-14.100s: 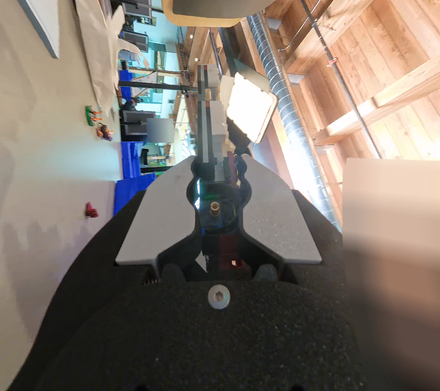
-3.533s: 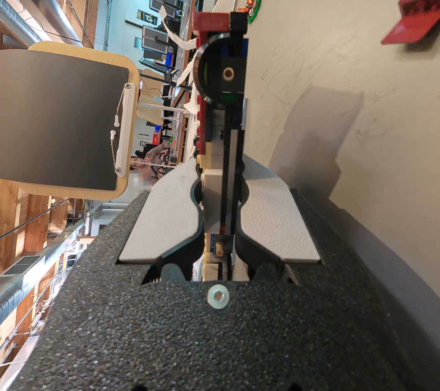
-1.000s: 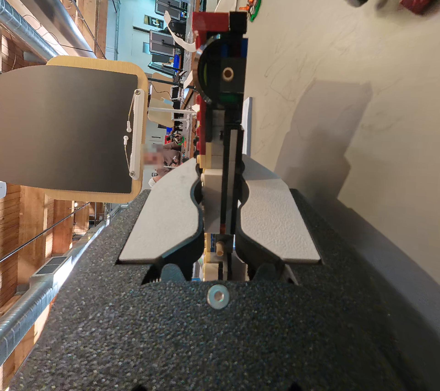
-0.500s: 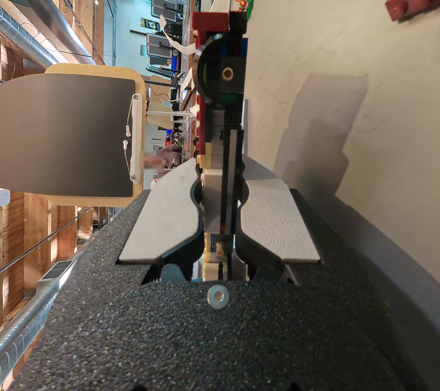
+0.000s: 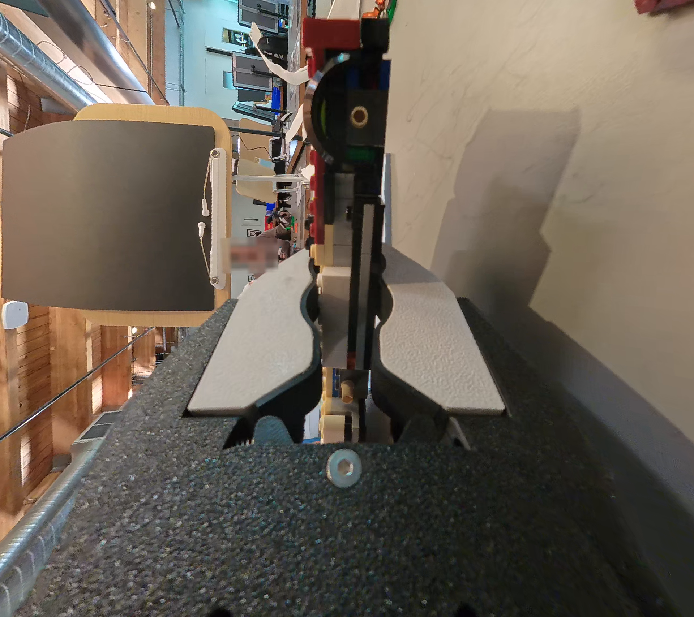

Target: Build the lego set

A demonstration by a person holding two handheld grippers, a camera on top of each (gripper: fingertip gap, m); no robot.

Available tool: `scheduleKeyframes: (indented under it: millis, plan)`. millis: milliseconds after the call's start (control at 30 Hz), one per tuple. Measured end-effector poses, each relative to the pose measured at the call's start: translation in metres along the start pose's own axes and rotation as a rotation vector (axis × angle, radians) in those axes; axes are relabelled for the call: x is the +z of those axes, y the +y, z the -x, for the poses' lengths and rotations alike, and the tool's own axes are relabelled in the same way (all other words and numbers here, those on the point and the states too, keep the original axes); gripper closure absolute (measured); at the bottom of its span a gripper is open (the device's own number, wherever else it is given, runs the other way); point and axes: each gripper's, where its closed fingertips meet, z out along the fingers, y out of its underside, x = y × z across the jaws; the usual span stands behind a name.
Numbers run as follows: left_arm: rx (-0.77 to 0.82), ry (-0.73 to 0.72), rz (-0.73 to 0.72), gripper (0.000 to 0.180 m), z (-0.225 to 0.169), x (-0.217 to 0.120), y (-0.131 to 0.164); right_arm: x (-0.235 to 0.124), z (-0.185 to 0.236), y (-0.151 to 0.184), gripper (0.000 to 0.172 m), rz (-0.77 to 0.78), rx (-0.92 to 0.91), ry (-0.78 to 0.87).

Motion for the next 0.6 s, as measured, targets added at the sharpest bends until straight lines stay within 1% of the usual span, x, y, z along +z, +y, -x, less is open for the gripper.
scheduleKeyframes:
  millis: [67, 267, 467, 600]
  plan:
    - [0.013, -0.005, 0.007, 0.156, 0.000, 0.000, 0.000, 0.002, -0.001, -0.002, 0.156, -0.004, 0.005, 0.018]
    - [-0.007, -0.009, 0.064, 0.155, 0.001, 0.000, 0.004, 0.002, -0.003, -0.011, 0.156, -0.049, 0.059, 0.073]
    - [-0.036, 0.008, 0.135, 0.155, -0.003, 0.002, 0.007, -0.019, -0.002, -0.047, 0.156, -0.233, 0.071, 0.139]
    - [-0.032, 0.035, 0.156, 0.155, -0.011, 0.003, 0.003, -0.031, -0.008, -0.068, 0.156, -0.345, 0.040, 0.228]
